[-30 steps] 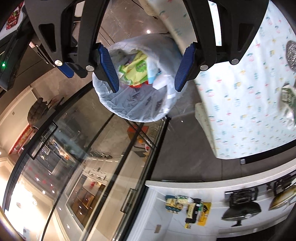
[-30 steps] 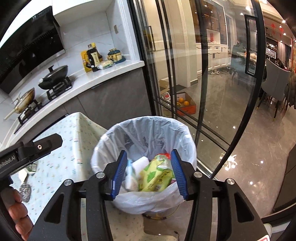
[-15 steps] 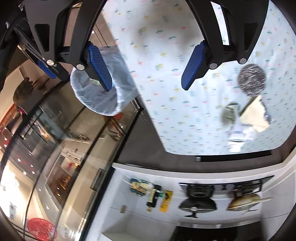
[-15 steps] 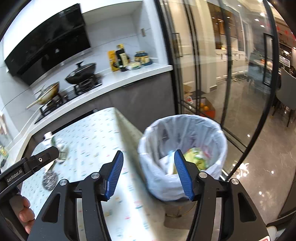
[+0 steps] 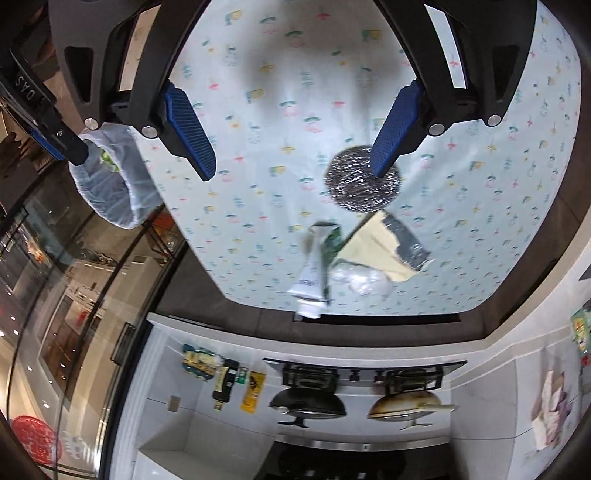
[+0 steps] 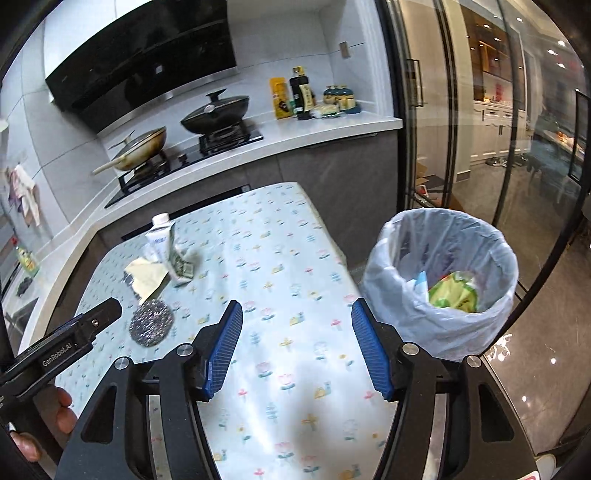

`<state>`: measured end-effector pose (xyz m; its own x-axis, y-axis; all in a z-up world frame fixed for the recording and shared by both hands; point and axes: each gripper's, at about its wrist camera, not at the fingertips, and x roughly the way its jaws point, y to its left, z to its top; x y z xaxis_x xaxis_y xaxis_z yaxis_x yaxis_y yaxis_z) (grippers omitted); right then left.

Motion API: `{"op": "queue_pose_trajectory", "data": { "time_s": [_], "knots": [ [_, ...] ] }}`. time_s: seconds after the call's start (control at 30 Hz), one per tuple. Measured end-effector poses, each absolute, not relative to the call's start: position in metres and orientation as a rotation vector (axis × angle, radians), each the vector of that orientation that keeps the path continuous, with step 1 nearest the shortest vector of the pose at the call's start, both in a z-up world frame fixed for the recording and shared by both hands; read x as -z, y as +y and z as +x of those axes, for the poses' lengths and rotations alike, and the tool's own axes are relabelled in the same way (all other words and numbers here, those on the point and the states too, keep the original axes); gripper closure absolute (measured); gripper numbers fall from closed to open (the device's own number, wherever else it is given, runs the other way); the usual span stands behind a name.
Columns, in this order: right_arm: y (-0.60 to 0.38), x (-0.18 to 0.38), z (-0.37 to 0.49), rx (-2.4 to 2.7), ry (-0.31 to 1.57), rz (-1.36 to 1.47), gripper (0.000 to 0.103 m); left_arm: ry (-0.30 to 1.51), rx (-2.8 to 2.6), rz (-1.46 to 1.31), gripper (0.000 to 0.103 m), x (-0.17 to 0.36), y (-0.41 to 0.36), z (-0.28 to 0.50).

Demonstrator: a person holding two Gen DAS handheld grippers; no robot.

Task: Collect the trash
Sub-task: 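Move both grippers back over the table toward the steel wool and carton, then grasp the white milk carton with the right gripper while the left grasps the steel wool ball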

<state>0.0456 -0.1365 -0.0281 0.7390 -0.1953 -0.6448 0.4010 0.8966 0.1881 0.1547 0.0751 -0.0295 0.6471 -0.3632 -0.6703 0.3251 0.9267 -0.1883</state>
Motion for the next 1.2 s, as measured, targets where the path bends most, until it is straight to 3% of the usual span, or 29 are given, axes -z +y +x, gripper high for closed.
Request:
{"op": "queue_pose_trajectory", "data": {
  "time_s": [0.47,1.2],
  "knots": [
    [-0.065,0.055,0.124,0.201,0.743,0.252,0.043,0.813,0.29,-0.053,0.015,0.06,0.128,0.186],
    [-0.024,0.098,0.283,0.064,0.799,0.231,0.044,0.922,0.212,-0.159,0.014,0.108,0.171,0.256]
  ]
}}
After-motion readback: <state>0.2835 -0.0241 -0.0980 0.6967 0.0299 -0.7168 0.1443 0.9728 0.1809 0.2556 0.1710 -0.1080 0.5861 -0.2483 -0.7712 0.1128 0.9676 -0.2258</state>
